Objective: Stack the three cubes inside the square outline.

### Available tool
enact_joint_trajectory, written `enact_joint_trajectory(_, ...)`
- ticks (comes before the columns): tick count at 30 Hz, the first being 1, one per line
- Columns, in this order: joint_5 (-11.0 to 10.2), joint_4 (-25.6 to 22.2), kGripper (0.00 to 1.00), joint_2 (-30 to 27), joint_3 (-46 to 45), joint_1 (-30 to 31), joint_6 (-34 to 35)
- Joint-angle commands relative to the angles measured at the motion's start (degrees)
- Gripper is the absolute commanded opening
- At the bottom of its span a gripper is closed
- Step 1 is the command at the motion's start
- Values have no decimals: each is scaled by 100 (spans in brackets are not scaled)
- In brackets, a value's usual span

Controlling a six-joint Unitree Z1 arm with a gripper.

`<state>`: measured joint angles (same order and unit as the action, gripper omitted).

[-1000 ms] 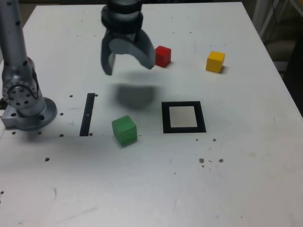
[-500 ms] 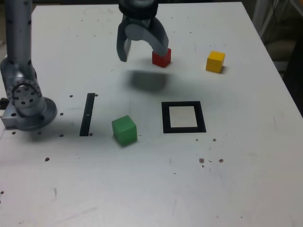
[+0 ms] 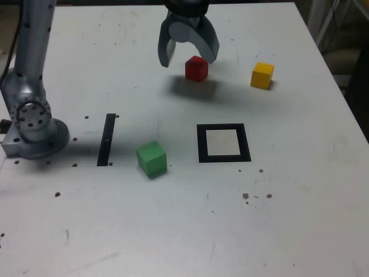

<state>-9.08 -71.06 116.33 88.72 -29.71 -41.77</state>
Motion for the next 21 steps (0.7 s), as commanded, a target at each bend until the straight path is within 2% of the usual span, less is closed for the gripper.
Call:
enact_joint_trajectory(1,-20,-56,99,98,76,-40,-68)
enact_joint_trajectory(9,-23,-117,99,458,344,-148,-422)
enact_joint_trajectory(21,-40,-197,95,1013,803,-176,-525)
